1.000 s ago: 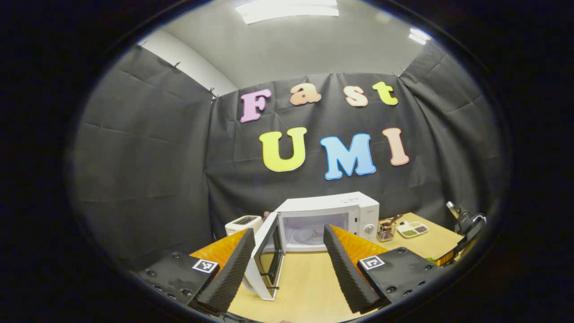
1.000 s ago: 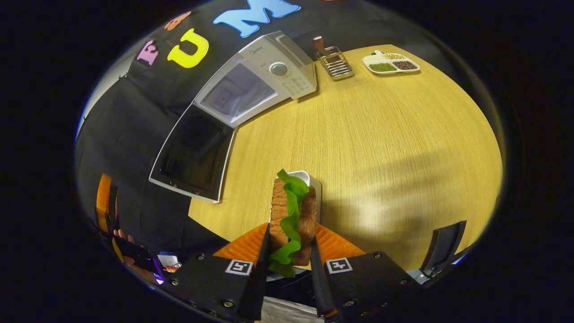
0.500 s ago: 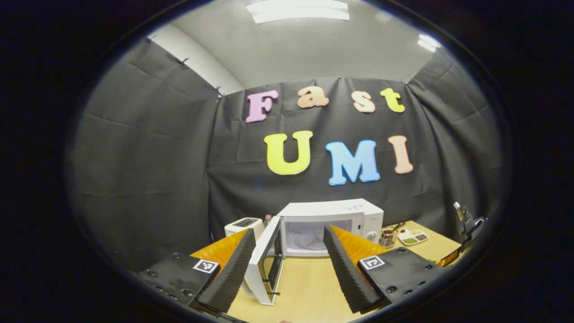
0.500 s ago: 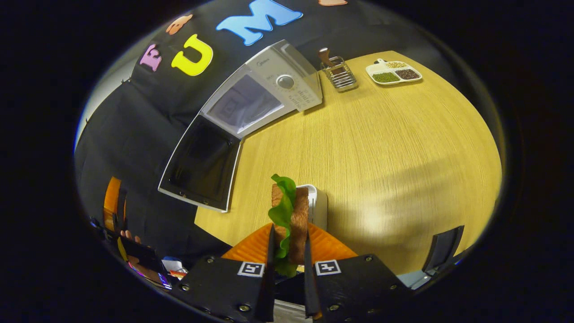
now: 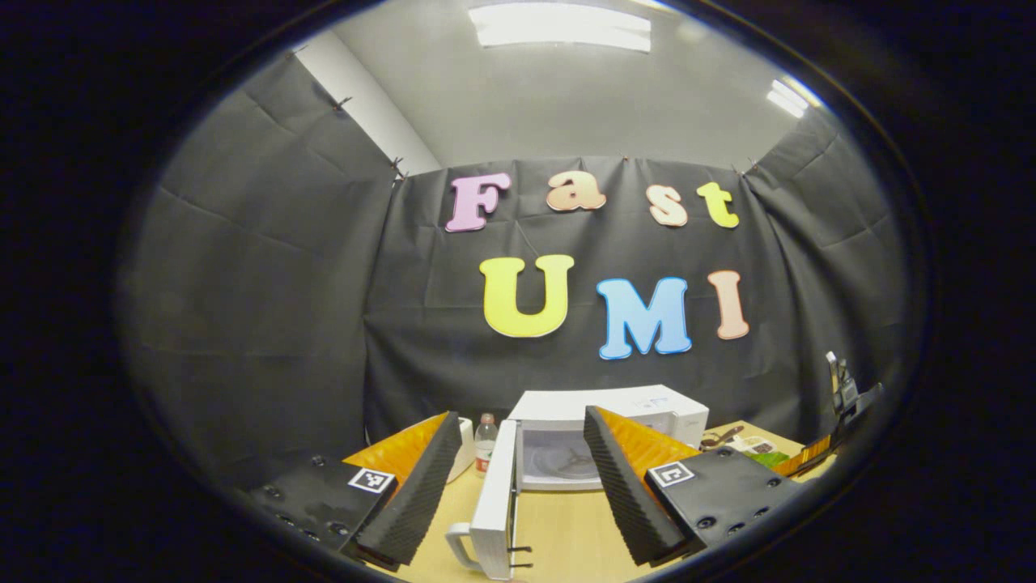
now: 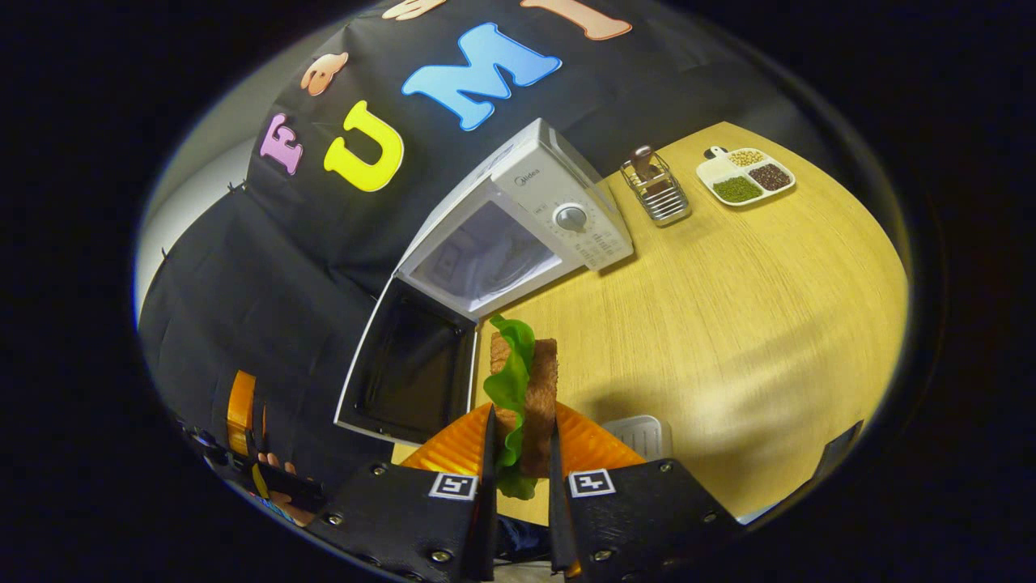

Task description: Open the microwave oven with the left hand, put the food in, and close the microwave oven.

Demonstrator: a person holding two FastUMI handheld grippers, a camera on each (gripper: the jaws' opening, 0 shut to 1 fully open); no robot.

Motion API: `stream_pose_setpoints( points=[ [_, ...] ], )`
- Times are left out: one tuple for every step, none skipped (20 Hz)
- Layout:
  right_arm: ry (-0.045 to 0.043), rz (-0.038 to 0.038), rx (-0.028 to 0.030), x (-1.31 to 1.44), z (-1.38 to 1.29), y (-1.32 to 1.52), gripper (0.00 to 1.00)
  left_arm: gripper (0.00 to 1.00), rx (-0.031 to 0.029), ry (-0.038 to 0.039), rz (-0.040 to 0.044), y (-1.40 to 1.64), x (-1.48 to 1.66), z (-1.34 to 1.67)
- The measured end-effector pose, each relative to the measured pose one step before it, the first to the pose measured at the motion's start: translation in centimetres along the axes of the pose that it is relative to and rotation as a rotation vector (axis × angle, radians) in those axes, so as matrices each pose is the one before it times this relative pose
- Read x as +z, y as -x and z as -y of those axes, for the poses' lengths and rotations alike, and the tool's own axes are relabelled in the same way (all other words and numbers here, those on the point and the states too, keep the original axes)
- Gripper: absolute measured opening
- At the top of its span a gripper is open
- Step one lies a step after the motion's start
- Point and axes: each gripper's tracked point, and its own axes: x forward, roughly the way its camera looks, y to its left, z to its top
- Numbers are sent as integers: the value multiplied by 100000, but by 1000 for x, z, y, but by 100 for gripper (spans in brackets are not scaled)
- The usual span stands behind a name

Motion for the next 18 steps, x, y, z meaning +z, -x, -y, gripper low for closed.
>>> stream_pose_setpoints(
  points=[
    [-1503, 1197, 970, 445, -798, -946, 27, 97, -122, 268, 641, -554, 323, -793],
    [-1191, 1140, 647, 327, -637, -1043, 26, 99, -69, 171, 606, -631, 226, -786],
    [-1071, 548, 9, 206, -385, -1070, 27, 100, 305, -224, 525, -512, 155, -936],
    [-754, 758, -31, 289, -376, -1079, 26, 99, 206, -396, 527, -463, 233, -874],
    [-470, 893, 100, 223, -411, -1211, 26, 99, 502, -539, 273, -386, 56, -956],
    [-259, 661, 433, 249, -502, -1056, 27, 99, 452, -490, 80, -204, -28, -860],
    [-210, 782, 186, 206, -414, -909, 27, 98, 726, -338, 158, -308, 20, -926],
    [-99, 1289, 176, 335, -463, -983, 26, 99, 676, -128, 52, -104, -71, -1024],
    [-152, 1686, 610, 393, -432, -1023, 27, 98, 865, 20, -108, -232, -216, -916],
    [-429, 1393, 914, 384, -610, -995, 26, 98, 915, 35, -416, -184, -274, -896],
    [-657, 1694, 781, 294, -560, -1119, 27, 99, 745, -96, -541, -323, -240, -860],
    [-692, 1876, 391, 361, -446, -1167, 26, 97, 736, -321, -481, -374, -261, -846],
    [-355, 1624, 443, 214, -300, -1197, 26, 97, 466, -646, -474, -327, -184, -838],
    [-289, 1255, 298, 213, -323, -1101, 26, 97, 803, -960, -504, -183, -217, -941],
    [-187, 995, 197, 88, -205, -1101, 26, 97, 700, -919, -580, -237, -168, -901],
    [-225, 704, 87, 107, -155, -1087, 27, 97, 769, -647, -261, -137, -174, -849],
    [-444, 731, 83, 149, -146, -1077, 27, 95, 1008, -401, -257, -209, -92, -755],
    [-612, 686, 79, 117, -78, -859, 26, 95, 883, -36, -428, -275, -193, -681]
  ],
)
